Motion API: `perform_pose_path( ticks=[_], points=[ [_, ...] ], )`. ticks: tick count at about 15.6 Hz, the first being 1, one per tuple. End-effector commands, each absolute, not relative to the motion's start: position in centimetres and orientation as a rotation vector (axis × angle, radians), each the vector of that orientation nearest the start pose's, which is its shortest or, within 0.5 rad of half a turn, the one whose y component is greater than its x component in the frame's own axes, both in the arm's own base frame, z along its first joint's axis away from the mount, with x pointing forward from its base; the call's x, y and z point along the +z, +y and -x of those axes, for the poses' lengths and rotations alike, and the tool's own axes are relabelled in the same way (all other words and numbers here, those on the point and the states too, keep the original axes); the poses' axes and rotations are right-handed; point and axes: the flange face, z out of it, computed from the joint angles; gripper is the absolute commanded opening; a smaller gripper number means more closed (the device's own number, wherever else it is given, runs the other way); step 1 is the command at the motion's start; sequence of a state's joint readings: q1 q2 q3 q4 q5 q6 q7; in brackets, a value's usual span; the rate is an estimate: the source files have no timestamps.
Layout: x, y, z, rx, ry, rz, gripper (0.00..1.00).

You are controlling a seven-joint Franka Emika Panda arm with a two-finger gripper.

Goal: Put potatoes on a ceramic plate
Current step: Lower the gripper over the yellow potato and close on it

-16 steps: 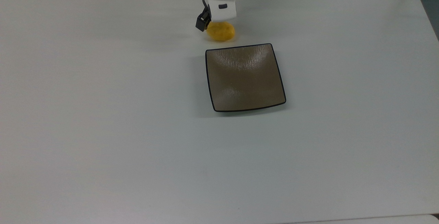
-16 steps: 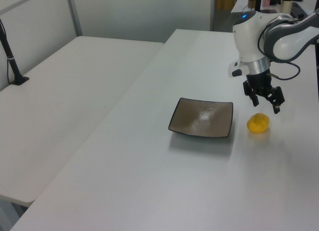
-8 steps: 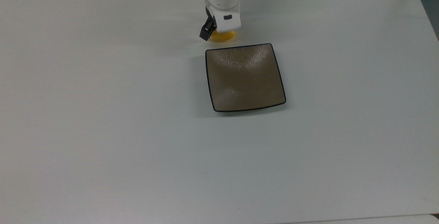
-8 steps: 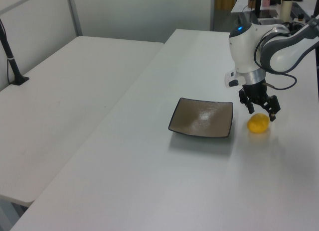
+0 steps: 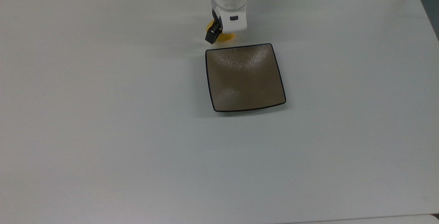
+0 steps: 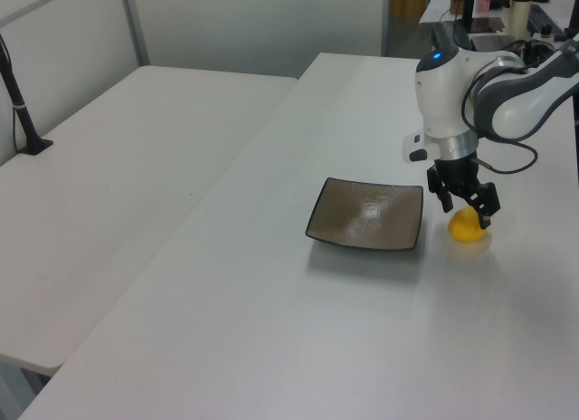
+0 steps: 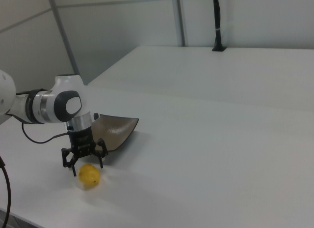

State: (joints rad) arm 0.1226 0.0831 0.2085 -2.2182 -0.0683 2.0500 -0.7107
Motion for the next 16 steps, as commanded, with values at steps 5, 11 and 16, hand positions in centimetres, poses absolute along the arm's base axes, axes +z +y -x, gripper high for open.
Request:
perform_pose_path(
  ticks=[5, 11, 16],
  points=[
    [31.4, 17.0, -47.7, 0.391, -1.593, 2.691, 0.68],
    [32.1, 17.1, -47.5, 0.396, -1.593, 2.695, 0.52],
    [35.5, 18.5, -47.2, 0.413, -1.429, 2.818, 0.52]
  ],
)
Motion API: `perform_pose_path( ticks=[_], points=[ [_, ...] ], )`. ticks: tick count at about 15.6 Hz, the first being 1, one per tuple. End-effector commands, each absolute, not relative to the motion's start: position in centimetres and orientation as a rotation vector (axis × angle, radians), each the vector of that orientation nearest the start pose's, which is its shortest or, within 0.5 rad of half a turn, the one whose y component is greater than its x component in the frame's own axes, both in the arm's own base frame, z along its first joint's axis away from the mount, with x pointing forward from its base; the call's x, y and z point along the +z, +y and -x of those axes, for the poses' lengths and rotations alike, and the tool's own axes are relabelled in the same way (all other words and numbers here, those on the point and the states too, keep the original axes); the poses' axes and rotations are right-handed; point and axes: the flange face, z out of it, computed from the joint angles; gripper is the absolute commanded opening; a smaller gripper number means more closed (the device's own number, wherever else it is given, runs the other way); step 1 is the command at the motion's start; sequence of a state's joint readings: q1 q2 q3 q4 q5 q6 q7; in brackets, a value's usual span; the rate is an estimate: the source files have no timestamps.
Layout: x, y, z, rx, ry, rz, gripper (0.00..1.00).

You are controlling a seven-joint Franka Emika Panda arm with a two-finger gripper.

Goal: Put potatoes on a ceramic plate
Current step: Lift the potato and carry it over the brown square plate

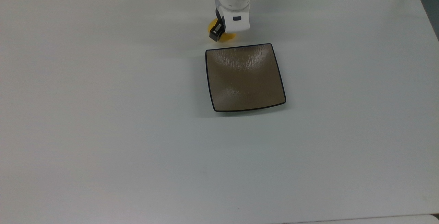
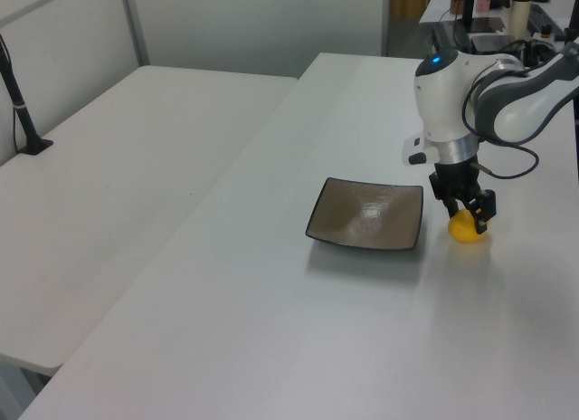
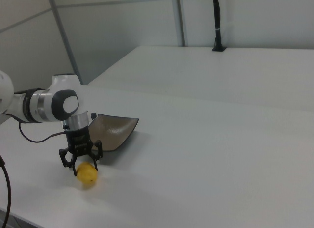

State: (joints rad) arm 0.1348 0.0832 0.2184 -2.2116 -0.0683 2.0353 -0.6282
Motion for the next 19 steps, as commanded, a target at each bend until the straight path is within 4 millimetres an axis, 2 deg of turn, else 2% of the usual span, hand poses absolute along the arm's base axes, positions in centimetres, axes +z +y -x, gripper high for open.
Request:
perform_pose_path(
  ticks=[1, 4, 7, 10, 12, 16, 19],
  points=[
    [36.2, 18.6, -47.5, 0.41, -1.387, 2.84, 0.52],
    [39.5, 19.0, -48.6, 0.359, -1.252, 2.912, 0.52],
    [42.0, 19.1, -50.1, 0.248, -1.019, 2.982, 0.53],
    [44.0, 18.3, -52.0, 0.122, -0.821, 2.997, 0.53],
    [44.4, 18.0, -53.6, -0.024, -0.635, 3.011, 0.53],
    [43.4, 18.4, -56.2, -0.242, -0.19, 3.017, 0.53],
    [43.3, 18.5, -56.8, -0.289, -0.023, 2.997, 0.55]
  ],
)
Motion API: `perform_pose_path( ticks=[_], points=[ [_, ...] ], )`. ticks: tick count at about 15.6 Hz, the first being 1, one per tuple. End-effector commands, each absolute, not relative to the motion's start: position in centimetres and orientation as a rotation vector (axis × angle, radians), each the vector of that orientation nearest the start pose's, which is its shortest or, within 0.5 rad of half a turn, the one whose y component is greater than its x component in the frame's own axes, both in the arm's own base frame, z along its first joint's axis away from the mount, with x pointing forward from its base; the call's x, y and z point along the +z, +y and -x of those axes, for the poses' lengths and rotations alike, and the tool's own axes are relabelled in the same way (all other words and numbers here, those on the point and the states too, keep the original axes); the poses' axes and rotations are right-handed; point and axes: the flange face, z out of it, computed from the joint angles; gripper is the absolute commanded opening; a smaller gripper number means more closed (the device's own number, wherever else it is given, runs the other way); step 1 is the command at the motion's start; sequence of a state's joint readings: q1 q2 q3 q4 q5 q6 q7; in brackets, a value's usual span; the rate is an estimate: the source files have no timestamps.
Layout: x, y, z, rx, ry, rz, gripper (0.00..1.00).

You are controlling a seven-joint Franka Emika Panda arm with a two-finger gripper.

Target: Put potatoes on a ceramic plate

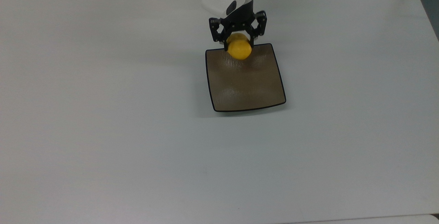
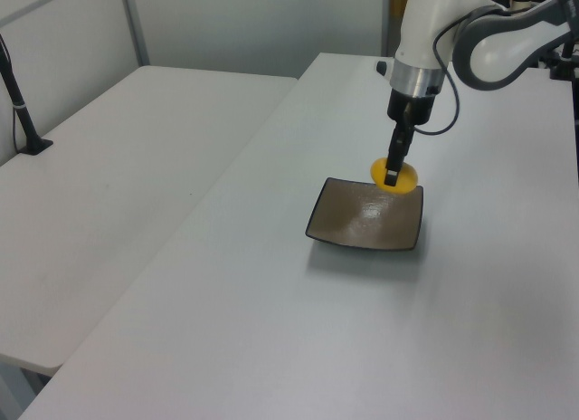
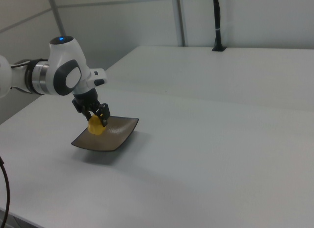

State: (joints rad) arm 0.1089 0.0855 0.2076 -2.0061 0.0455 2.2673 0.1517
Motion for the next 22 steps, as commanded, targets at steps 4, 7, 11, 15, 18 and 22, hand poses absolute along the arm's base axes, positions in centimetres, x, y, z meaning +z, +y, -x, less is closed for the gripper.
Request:
perform_pose_path(
  ticks=[4, 7, 11, 15, 18, 22],
  points=[
    [41.4, 18.6, -57.4, -0.277, -0.012, 3.002, 1.0],
    [41.4, 18.6, -57.4, -0.277, -0.012, 3.002, 1.0],
    [41.5, 18.6, -57.4, -0.272, -0.01, 3.003, 1.0],
    [42.4, 18.2, -56.9, -0.249, -0.023, 3.015, 1.0],
    [43.8, 17.9, -56.1, -0.029, -0.038, 3.07, 1.0],
    [45.2, 17.3, -54.7, 0.121, -0.064, 3.137, 1.0]
  ],
)
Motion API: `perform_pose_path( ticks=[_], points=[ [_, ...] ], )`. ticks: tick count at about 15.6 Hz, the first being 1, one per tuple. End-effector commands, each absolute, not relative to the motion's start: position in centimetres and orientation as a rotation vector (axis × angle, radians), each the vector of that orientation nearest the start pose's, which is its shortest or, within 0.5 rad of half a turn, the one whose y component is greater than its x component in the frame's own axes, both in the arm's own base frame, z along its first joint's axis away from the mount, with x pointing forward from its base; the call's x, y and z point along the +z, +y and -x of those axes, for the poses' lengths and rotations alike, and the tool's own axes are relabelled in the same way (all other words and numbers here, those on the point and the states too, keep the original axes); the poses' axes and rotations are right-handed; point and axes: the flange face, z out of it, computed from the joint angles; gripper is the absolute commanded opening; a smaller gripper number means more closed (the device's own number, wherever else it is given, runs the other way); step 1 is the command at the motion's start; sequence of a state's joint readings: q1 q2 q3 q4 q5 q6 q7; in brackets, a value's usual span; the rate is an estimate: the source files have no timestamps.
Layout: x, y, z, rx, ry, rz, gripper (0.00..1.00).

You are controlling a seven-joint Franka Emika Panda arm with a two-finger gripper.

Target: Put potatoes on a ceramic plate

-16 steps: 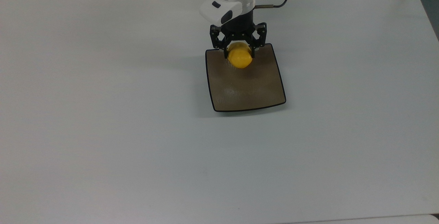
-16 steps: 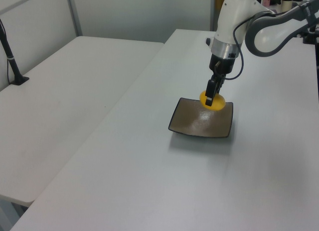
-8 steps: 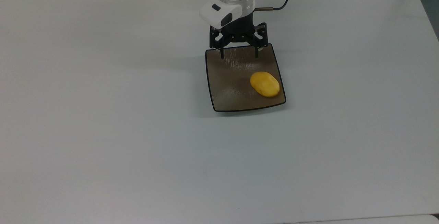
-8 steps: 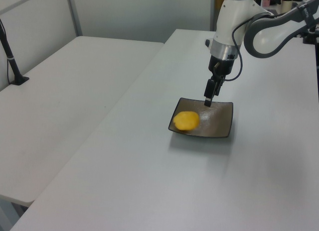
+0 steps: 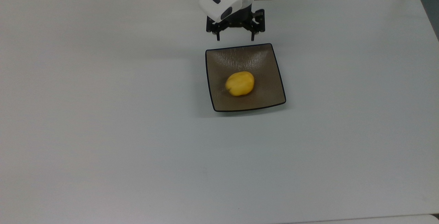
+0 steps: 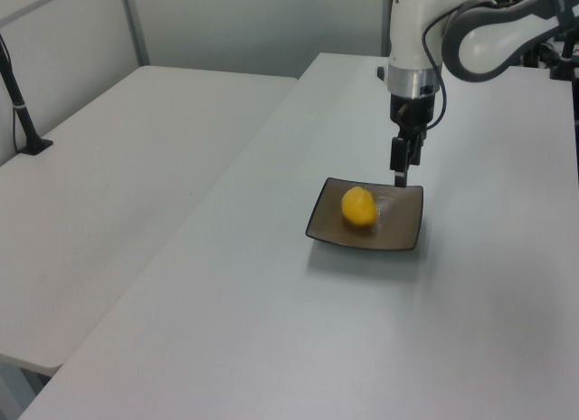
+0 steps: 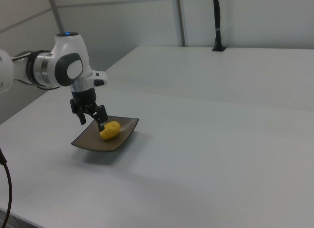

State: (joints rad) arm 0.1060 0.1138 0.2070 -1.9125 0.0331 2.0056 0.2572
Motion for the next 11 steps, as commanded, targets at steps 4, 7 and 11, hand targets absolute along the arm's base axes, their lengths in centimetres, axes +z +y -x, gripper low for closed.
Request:
perform_pose_path(
  ticks=[4, 7, 11],
  points=[
    [48.3, 16.3, -54.2, 0.021, -0.078, 3.197, 1.0],
    [49.5, 14.6, -54.1, -0.002, -0.069, 3.232, 1.0],
    [50.7, 10.1, -54.9, -0.026, -0.072, 3.24, 1.0]
  ],
)
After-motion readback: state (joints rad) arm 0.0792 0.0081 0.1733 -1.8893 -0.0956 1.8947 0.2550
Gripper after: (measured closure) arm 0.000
